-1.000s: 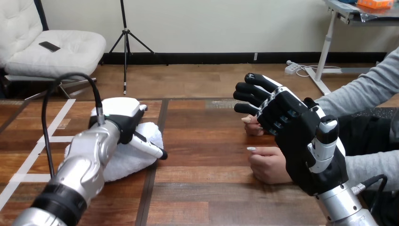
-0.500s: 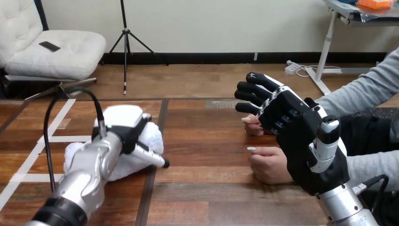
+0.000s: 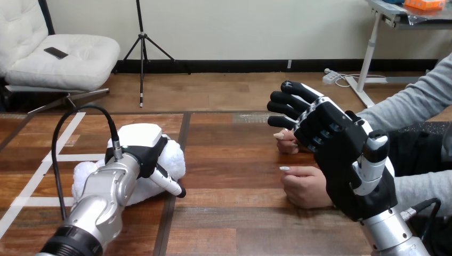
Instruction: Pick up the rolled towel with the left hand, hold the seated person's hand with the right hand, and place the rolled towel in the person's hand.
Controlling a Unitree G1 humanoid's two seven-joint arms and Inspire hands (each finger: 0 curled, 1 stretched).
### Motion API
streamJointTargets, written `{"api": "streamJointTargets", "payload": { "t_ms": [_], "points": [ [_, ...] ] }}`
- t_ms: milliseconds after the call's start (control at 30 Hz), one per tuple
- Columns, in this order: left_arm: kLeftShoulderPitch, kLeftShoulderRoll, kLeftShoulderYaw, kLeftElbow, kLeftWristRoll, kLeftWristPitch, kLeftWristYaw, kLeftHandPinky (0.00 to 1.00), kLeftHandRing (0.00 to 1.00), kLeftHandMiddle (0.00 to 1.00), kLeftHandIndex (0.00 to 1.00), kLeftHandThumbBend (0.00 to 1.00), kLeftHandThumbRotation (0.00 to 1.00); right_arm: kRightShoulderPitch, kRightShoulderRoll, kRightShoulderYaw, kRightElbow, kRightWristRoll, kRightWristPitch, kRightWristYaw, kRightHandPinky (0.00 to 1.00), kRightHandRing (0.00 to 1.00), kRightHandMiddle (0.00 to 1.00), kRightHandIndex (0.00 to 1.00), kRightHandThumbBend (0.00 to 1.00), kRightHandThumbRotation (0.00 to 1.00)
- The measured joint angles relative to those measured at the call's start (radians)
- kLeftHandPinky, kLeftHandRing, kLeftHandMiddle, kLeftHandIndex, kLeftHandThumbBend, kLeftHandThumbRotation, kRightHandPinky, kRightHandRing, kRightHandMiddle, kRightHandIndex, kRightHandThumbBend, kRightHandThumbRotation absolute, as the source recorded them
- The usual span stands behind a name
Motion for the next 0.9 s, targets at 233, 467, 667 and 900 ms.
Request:
{"api": "streamJointTargets", "payload": {
  "t_ms": [233, 467, 667, 900],
  "points": [
    [-0.004, -0.003, 0.000, -0.001, 0.004, 0.013, -0.007, 0.47, 0.63, 0.68, 0.71, 1.00, 0.32, 0.000, 0.000, -0.005, 0.000, 0.003, -0.001, 0.002, 0.78, 0.82, 0.82, 0.82, 1.00, 1.00],
    [-0.004, -0.006, -0.001, 0.000, 0.004, 0.026, -0.007, 0.38, 0.52, 0.59, 0.67, 0.88, 0.11, 0.000, 0.000, -0.010, 0.000, 0.006, -0.001, 0.004, 0.78, 0.82, 0.82, 0.81, 1.00, 1.00],
    [-0.003, -0.010, -0.001, 0.000, 0.003, 0.041, -0.006, 0.22, 0.32, 0.44, 0.65, 0.79, 0.03, 0.000, 0.000, -0.010, 0.000, 0.009, -0.001, 0.004, 0.77, 0.82, 0.81, 0.81, 1.00, 1.00],
    [0.000, -0.013, -0.001, 0.000, 0.002, 0.042, 0.022, 0.15, 0.23, 0.34, 0.55, 0.71, 0.00, 0.000, 0.000, -0.010, 0.000, 0.010, -0.001, 0.004, 0.74, 0.81, 0.81, 0.81, 1.00, 1.00]
  ]
}}
